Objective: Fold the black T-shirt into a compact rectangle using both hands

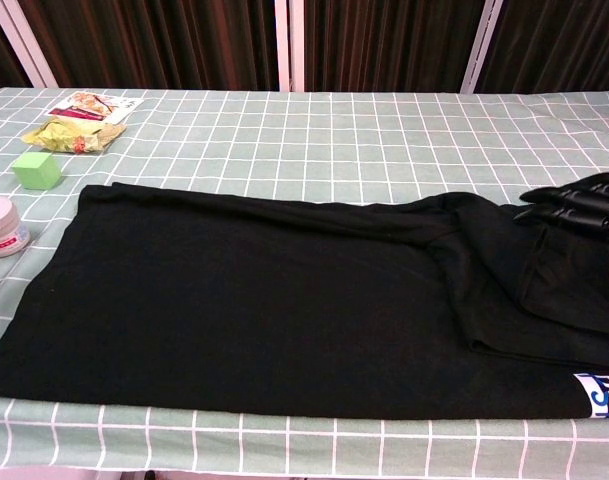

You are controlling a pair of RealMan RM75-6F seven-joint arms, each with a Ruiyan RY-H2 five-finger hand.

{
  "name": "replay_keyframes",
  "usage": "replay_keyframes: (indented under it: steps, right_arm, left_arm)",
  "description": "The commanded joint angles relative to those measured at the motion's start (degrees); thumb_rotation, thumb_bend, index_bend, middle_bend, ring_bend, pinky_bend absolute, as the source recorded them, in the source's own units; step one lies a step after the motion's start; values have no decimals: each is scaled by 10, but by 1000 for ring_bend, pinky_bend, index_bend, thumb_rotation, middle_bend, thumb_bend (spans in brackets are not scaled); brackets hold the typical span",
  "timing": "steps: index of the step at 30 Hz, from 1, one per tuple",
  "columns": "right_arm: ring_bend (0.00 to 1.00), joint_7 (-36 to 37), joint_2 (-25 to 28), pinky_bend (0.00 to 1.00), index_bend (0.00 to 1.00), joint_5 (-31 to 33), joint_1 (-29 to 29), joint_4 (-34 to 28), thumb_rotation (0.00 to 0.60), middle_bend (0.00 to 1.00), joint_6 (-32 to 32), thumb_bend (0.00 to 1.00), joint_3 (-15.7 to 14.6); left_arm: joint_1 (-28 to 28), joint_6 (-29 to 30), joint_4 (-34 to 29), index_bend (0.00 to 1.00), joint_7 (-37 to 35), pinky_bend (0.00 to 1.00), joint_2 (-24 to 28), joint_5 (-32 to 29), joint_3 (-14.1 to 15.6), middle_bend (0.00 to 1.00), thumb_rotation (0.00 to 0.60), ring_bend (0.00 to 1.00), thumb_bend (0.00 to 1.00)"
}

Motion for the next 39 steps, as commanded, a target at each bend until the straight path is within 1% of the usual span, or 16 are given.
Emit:
replay_keyframes:
  steps: [1, 3, 4, 5, 10, 12, 17, 23, 30, 34, 39]
  right_arm:
    - [0, 73, 34, 0, 240, -15, -16, 3, 600, 92, 47, 195, 19]
    - [0, 79, 34, 0, 318, 7, -9, 11, 600, 104, 34, 214, 33]
    - [0, 82, 32, 0, 338, 22, -2, 18, 600, 107, 16, 229, 41]
    - [0, 85, 31, 0, 367, 34, 4, 23, 600, 112, 1, 266, 46]
    - [0, 85, 11, 0, 385, 83, 32, 63, 600, 109, -72, 448, 63]
    - [0, 92, -1, 0, 385, 94, 40, 78, 600, 102, -92, 478, 68]
    - [0, 107, -26, 0, 387, 102, 51, 117, 600, 95, -112, 489, 77]
    - [0, 123, -56, 0, 390, 98, 68, 144, 600, 91, -134, 486, 84]
    - [0, 132, -87, 0, 392, 66, 82, 139, 600, 87, -127, 477, 88]
    - [0, 123, -109, 0, 391, 57, 97, 136, 600, 86, -134, 477, 96]
    - [0, 82, -141, 0, 386, 67, 120, 143, 600, 84, -164, 477, 99]
  left_arm:
    - [0, 1, -1, 256, 1, 198, -1, 1, -1, 155, 600, 107, 211]
    - [-1, 0, -2, 256, 4, 198, -1, 3, -1, 154, 600, 107, 211]
    - [-2, 0, -4, 256, 6, 198, -1, 4, -1, 155, 600, 107, 210]
    - [-2, -1, -5, 256, 7, 198, -1, 4, -1, 154, 600, 107, 211]
    - [-2, -3, -7, 256, 9, 198, -1, 1, -1, 154, 600, 107, 211]
    - [-1, -3, -7, 256, 10, 198, -1, 0, -1, 154, 600, 107, 211]
    - [-1, -5, -7, 256, 10, 198, -2, -2, -1, 154, 600, 107, 211]
    - [-2, -5, -9, 256, 12, 198, -1, -2, -3, 153, 600, 107, 211]
    - [0, -4, -6, 255, 9, 198, -1, -4, -4, 152, 600, 99, 211]
    - [1, -1, -4, 256, 6, 198, -1, -3, -4, 151, 600, 99, 211]
    - [3, 1, -1, 255, 4, 198, 0, -1, -1, 152, 600, 99, 211]
